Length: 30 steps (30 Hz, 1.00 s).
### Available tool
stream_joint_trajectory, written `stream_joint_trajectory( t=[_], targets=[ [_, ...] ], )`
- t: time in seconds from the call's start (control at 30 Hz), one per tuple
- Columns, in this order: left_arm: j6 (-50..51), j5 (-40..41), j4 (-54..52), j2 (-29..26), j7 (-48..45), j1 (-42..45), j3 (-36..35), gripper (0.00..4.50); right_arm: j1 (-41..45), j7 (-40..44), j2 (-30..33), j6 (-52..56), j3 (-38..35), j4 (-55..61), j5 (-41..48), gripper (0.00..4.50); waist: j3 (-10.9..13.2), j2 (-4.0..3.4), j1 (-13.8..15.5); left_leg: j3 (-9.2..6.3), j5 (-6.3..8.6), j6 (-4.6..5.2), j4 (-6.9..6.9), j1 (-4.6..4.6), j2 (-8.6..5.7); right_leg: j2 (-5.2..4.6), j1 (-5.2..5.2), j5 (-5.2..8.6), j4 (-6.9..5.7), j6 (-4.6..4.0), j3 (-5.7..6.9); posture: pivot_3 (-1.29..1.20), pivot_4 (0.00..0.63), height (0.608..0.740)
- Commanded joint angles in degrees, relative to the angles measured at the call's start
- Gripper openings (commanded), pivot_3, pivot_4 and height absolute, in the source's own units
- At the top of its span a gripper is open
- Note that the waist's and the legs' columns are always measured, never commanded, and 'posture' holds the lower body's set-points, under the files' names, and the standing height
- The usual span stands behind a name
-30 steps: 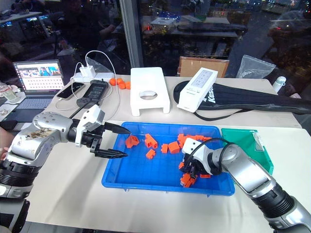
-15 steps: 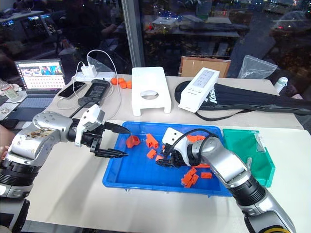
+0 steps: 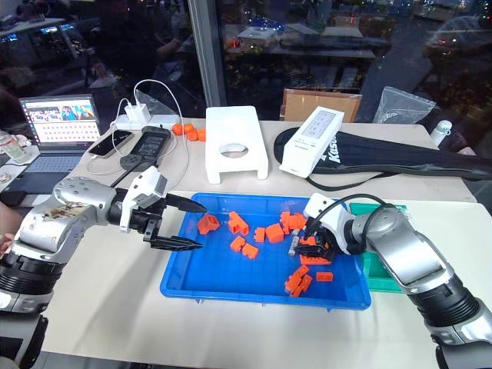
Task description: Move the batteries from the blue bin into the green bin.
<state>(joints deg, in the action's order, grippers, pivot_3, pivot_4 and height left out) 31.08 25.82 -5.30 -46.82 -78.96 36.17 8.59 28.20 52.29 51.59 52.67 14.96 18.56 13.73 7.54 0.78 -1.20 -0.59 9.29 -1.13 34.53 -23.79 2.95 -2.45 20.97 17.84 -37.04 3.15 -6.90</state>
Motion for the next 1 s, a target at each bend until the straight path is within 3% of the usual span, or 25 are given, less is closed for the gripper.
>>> stream_joint_trajectory(
  t=[0.03, 0.23, 0.47, 0.73, 0.87, 1.0],
  targets=[
    [-0.11, -0.04, -0.14, 0.37, 0.53, 2.04, -0.76, 4.50, -0.04, -1.02, 0.00, -1.01, -0.90, -0.74, -1.10, 3.31, 0.00, 0.00, 0.02, 0.00, 0.00, 0.00, 0.00, 0.00, 0.00, 0.00, 0.00, 0.00, 0.00, 0.00, -0.01, 0.00, 0.150, 0.712],
    [0.07, 0.38, -0.79, -0.19, -0.07, 1.59, -1.06, 4.50, 0.01, -1.69, -1.81, -1.83, 0.50, -4.84, -2.58, 3.31, 0.01, 0.01, 0.12, 0.00, 0.00, 0.00, 0.02, -0.01, -0.01, -0.01, -0.01, 0.00, 0.00, 0.00, 0.00, 0.00, 0.150, 0.712],
    [0.36, 0.58, -0.93, 0.39, 1.04, 1.95, -1.59, 4.50, -0.76, -0.52, -0.86, -1.42, 1.28, -6.33, -2.93, 1.43, 0.01, 0.01, 0.14, 0.00, 0.00, 0.00, 0.02, -0.01, -0.01, -0.01, -0.01, 0.00, 0.00, -0.01, 0.00, 0.00, 0.150, 0.712],
    [-0.81, -0.33, -0.16, 0.23, 0.46, 1.76, -0.73, 4.50, -3.94, 4.80, 6.44, 3.97, 0.59, 3.12, 0.32, 1.43, 0.01, 0.01, 0.37, 0.00, 0.00, 0.00, 0.06, -0.01, -0.01, -0.02, -0.05, 0.00, 0.03, 0.01, 0.01, 0.00, 0.150, 0.712],
    [-1.01, -0.47, 0.01, 0.51, 0.19, 1.79, -0.29, 4.50, -7.67, 9.50, 13.22, 8.03, 1.75, 11.76, 3.78, 1.43, 0.01, 0.01, 0.45, 0.00, 0.00, 0.00, 0.06, -0.02, -0.02, -0.03, -0.05, 0.01, 0.03, 0.02, 0.01, 0.00, 0.150, 0.712],
    [-1.25, -0.76, 0.10, 0.65, -0.15, 1.81, -0.14, 4.50, -9.09, 9.77, 14.74, 11.29, 0.58, 13.74, 6.53, 1.43, 0.01, 0.03, 0.34, -0.01, 0.01, 0.00, 0.06, 0.00, 0.00, -0.03, -0.09, 0.01, 0.06, 0.02, 0.03, 0.00, 0.150, 0.712]
  ],
)
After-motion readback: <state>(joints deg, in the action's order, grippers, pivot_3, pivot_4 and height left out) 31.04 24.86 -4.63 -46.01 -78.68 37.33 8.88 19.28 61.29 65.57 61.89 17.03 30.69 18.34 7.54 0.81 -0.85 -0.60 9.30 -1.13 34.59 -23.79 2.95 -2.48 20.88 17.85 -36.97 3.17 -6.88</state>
